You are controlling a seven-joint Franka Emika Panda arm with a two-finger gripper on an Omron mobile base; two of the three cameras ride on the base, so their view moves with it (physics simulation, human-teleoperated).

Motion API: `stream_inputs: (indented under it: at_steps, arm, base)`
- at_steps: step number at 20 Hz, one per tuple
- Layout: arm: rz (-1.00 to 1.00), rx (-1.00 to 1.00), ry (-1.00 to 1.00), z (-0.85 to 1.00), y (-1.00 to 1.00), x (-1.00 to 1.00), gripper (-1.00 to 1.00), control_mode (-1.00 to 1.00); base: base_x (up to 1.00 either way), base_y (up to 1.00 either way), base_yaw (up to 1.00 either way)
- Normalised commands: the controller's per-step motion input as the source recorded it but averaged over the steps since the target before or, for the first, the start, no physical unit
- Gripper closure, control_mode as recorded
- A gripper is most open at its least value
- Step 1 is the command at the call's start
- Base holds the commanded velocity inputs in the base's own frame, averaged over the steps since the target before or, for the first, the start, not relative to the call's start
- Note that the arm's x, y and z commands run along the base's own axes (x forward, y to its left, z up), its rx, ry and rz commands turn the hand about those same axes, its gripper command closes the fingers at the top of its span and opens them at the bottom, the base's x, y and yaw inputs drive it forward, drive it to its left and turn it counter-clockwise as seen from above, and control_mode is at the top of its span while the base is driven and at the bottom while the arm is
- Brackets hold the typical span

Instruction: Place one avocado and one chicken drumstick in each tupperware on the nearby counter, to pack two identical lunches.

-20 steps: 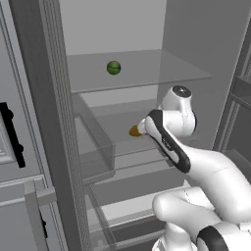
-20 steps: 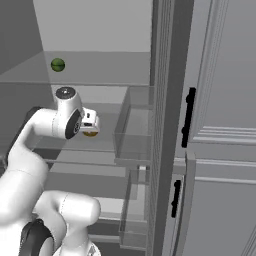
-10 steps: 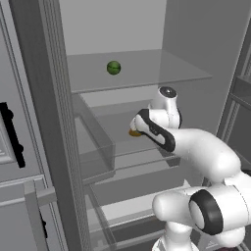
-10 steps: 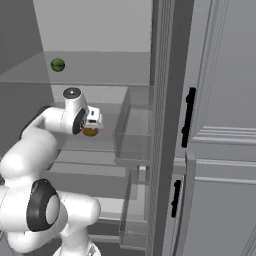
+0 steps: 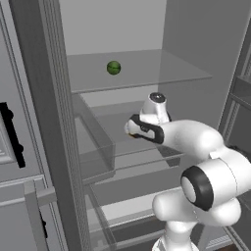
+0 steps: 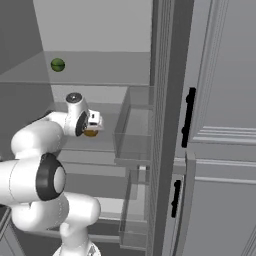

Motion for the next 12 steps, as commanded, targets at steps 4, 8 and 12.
stream_inputs:
  at_steps: [4,8,12]
  arm:
    - [-0.04,-0.03,0.0,-0.23,-0.01,0.39,-1.0,-1.0]
    - [-0.03,-0.02,0.0,-0.24,0.0,0.62,-1.0,-1.0]
    - [-0.02,0.0,0.0,-0.17,-0.01,0.59,-1.0,-1.0]
  base:
    - [0.0,0.0,0.0]
    - [0.0,0.0,0.0]
    - [0.0,0.0,0.0]
